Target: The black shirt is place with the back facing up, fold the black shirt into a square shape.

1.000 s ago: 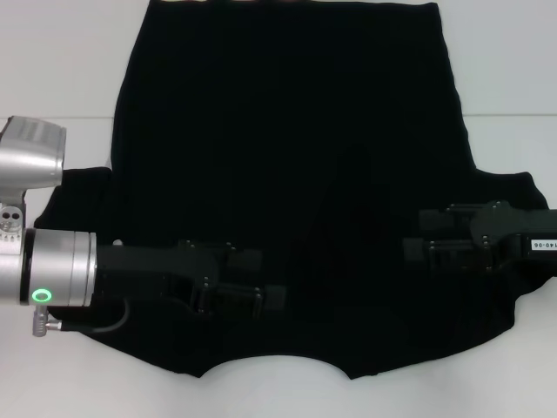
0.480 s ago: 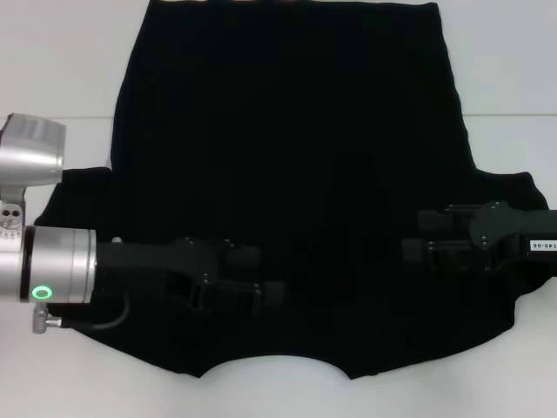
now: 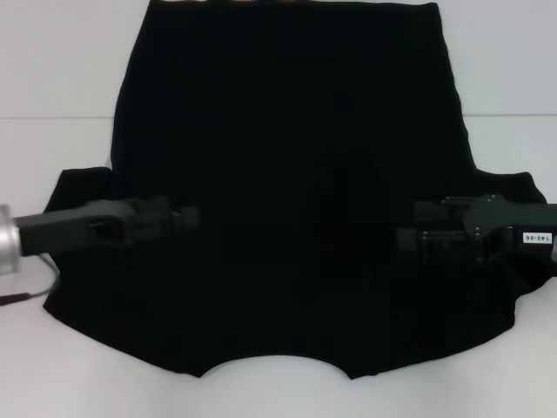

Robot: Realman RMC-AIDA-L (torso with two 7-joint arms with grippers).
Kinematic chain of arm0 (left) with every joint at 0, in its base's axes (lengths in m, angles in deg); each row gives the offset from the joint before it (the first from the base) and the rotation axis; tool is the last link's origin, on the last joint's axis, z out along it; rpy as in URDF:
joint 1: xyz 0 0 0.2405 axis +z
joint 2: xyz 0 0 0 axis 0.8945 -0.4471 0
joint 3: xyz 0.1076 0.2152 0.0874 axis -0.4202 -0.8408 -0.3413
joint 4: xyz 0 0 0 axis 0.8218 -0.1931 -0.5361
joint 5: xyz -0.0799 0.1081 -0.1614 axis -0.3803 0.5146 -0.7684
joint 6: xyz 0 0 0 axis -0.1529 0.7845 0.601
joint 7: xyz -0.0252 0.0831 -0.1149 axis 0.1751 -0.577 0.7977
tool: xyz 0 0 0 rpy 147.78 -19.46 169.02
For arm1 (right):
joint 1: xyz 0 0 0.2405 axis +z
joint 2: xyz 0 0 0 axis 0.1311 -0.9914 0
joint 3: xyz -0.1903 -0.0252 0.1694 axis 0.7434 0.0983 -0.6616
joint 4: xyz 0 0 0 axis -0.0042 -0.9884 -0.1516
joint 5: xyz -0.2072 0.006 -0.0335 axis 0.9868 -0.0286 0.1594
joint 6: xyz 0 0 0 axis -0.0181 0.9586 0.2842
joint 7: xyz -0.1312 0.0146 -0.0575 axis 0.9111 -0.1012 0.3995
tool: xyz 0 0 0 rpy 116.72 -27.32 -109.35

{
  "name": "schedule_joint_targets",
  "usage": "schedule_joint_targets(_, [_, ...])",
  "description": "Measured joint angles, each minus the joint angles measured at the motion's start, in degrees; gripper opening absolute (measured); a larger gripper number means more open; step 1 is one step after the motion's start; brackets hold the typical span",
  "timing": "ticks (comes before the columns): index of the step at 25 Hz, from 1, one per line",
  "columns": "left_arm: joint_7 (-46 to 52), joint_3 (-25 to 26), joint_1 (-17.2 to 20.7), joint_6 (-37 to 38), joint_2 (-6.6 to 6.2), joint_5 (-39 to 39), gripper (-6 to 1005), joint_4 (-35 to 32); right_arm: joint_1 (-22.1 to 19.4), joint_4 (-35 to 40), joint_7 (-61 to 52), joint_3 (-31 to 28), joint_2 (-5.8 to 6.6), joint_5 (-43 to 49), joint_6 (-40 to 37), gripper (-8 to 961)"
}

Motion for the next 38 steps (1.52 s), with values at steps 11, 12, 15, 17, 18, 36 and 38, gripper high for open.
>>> schedule_joint_targets(11, [11.6, 8.1, 2.1, -9.7, -1.10, 9.2, 874, -4.8, 1.0, 0.0, 0.1, -1.0, -0.34, 0.0, 0.2, 775])
schedule_joint_targets(12, [12.3, 8.2, 2.2, -10.8, -1.11, 9.5, 874, -4.9, 1.1, 0.0, 0.1, -1.0, -0.36, 0.0, 0.3, 775])
schedule_joint_targets(15, [14.9, 8.4, 2.3, -15.0, -1.12, 11.5, 874, -5.0, 1.3, 0.0, 0.0, -1.0, -0.36, 0.0, 0.3, 775])
schedule_joint_targets(17, [16.3, 8.3, 2.1, -17.1, -1.12, 12.9, 874, -4.9, 1.5, 0.0, 0.0, -1.0, -0.36, 0.0, 0.3, 775])
schedule_joint_targets(18, [17.3, 8.2, 1.9, -18.5, -1.12, 13.9, 874, -4.8, 1.5, 0.0, 0.0, -1.0, -0.37, 0.0, 0.3, 775])
schedule_joint_targets(36, [20.7, 4.0, 0.3, -28.1, -0.93, 18.7, 874, -2.6, 2.3, 0.1, -0.1, -1.5, -0.35, 0.0, 0.3, 776])
schedule_joint_targets(38, [21.1, 3.5, 0.2, -28.6, -0.89, 19.2, 875, -2.3, 2.3, 0.1, -0.1, -1.5, -0.37, 0.0, 0.3, 776])
